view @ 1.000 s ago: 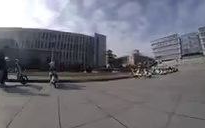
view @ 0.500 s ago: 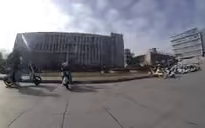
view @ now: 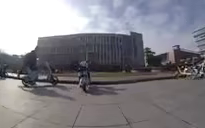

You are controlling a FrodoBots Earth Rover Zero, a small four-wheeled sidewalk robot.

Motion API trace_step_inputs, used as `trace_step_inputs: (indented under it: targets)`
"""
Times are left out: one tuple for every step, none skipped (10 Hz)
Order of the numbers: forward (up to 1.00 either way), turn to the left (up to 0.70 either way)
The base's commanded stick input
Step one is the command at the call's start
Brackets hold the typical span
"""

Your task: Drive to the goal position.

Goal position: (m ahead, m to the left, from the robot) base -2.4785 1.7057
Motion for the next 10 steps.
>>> trace_step_inputs:
  targets:
    - [0.85,0.34]
    - [0.85,0.34]
    - [0.85,0.34]
    - [0.85,0.34]
    - [0.85,0.34]
    - [0.85,0.34]
    - [0.85,0.34]
    - [0.85,0.34]
    - [0.85,0.34]
    - [0.85,0.34]
